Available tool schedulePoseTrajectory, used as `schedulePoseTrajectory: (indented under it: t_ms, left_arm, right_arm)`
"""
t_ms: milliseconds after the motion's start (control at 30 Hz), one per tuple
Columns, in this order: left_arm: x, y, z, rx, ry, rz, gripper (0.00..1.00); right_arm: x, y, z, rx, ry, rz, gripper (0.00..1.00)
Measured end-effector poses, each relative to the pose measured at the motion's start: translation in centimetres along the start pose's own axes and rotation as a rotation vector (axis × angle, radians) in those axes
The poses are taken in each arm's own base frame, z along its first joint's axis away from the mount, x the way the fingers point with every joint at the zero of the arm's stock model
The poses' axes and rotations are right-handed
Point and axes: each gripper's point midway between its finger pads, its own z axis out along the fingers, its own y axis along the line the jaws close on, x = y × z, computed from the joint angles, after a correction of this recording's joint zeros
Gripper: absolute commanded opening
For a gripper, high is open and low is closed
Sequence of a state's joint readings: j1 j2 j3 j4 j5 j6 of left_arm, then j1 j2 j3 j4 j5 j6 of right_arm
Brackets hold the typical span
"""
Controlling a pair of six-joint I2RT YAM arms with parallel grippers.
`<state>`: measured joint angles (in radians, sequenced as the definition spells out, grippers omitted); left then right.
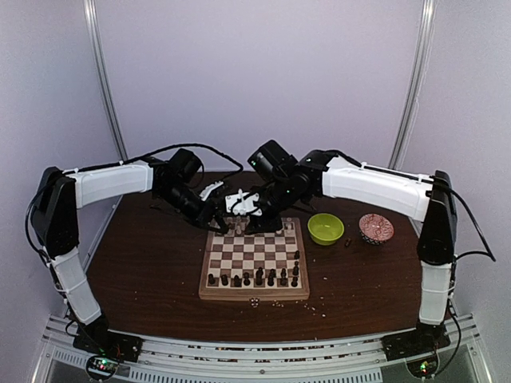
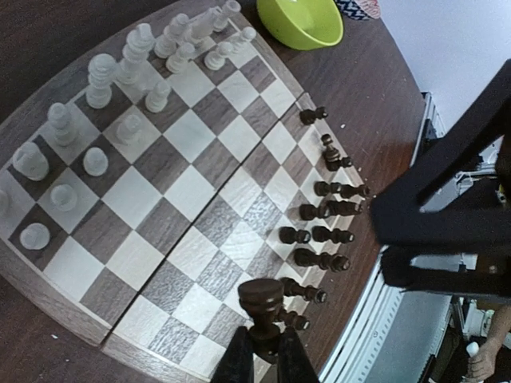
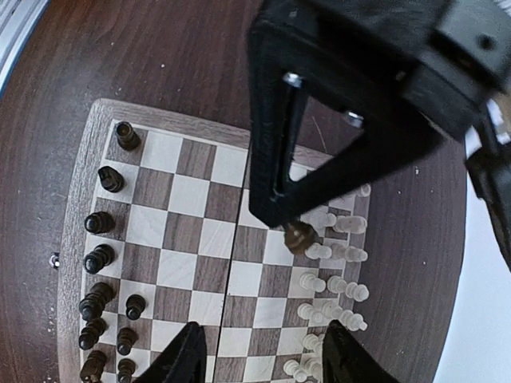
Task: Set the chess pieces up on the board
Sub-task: Pass from the left arm to the right
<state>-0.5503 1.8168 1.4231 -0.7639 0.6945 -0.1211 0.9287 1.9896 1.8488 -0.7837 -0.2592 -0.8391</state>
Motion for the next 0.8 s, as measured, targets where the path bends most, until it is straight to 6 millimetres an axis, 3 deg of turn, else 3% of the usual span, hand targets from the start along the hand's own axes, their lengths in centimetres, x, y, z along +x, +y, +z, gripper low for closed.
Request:
schedulePoseTrajectory:
  t_ms: [233, 467, 667, 800]
  left_arm:
    - [0.4, -1.8, 0.3, 0.090, 0.024, 0.010, 0.12]
    - [0.6, -2.8, 0.5, 0.145, 0.034, 0.014, 0.12]
    - [0.7, -3.5, 0.5, 0.175, 0.037, 0.028, 0.11]
    - [0.7, -3.6, 0.5, 0.181, 0.037, 0.031, 0.11]
  right_arm:
    - [-0.4, 2.0, 2.6, -0.018, 0.058, -0.137, 0.50]
    - [-1.6, 1.4, 2.8, 0.034, 0.068, -0.194, 0.47]
    - [-1.1, 1.5, 3.8, 0.042, 0.101, -0.208, 0.44]
    - [-0.7, 1.3, 4.1, 0.052, 0.123, -0.217, 0.33]
